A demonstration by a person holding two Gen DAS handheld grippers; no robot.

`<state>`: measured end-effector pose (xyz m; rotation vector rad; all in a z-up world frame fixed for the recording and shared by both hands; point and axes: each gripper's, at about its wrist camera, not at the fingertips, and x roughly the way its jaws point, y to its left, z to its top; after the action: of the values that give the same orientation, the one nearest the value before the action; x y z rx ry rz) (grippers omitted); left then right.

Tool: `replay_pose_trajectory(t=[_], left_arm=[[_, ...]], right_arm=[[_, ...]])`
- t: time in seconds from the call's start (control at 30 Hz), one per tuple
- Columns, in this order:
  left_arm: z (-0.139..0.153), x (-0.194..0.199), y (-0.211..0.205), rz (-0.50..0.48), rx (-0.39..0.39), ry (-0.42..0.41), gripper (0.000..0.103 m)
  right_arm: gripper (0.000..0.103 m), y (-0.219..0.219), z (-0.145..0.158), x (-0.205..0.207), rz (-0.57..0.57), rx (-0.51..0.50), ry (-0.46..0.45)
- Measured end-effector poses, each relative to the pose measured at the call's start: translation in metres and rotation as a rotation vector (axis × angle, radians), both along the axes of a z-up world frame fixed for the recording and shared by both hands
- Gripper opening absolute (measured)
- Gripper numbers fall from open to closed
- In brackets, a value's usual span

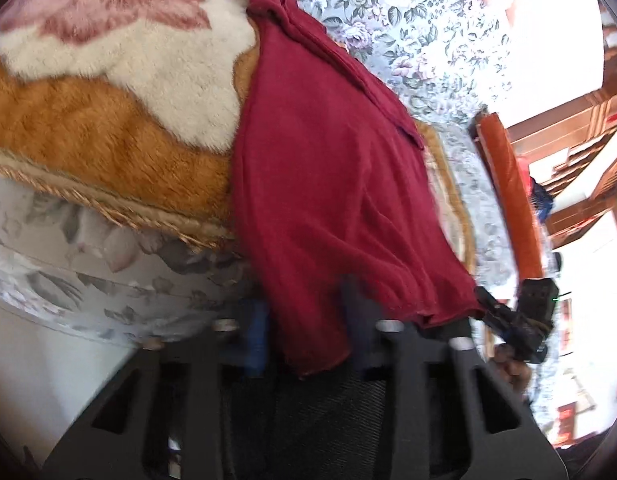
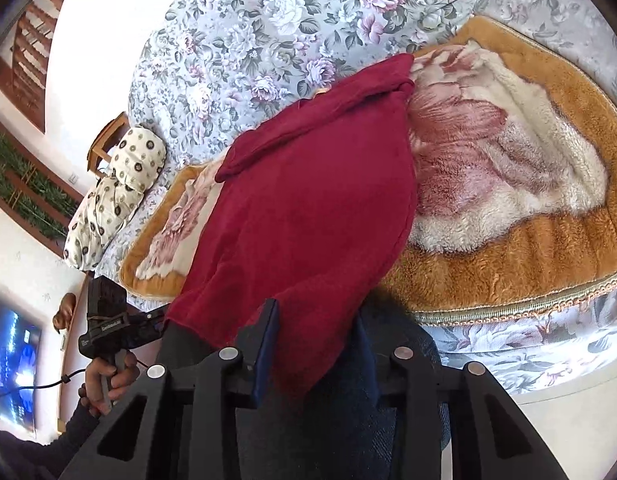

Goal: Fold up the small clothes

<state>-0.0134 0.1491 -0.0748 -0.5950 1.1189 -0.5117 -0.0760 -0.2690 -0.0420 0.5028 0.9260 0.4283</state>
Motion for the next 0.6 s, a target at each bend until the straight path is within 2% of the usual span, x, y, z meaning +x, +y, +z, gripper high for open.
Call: replay_pose_trajectory(t=[0.03,0.1,0.17,0.27,0.37,0.53,0.6], left_arm=[[0.0,0.0,-0.002,-0.003,0.017,0.001,0.01],[0.008,-0.004,-0.005,-0.005,0.048,-0.039,0.006],[0.018,-0.009,-0.008,-0.002,0.083,-0.1,0.005],[0.039,-0.022,-0.004,0.02,0.102,-0.188,0.005],[0.05,-0.032,0.007,0.043,0.074,-0.234,0.005],[0.074,-0.054,0.015,0.032,0.021,-0.302,0.005],[0.083,-0.064,0.013,0.018,0.022,-0.326,0.005]], right_arm=[[0.03,-0.001,-0.001,0.0,-0.004,-0.005,0.004],[0.011,-0.002,-0.002,-0.001,-0.01,-0.011,0.002],[0.007,-0.003,0.004,-0.003,-0.004,-0.008,-0.032],[0.006,-0.002,0.02,-0.011,0.006,-0.023,-0.103],[0.006,-0.007,0.041,-0.023,0.005,-0.014,-0.177],[0.006,-0.014,0.066,-0.039,0.015,0.02,-0.222],[0.006,-0.014,0.074,-0.048,0.028,0.024,-0.231]])
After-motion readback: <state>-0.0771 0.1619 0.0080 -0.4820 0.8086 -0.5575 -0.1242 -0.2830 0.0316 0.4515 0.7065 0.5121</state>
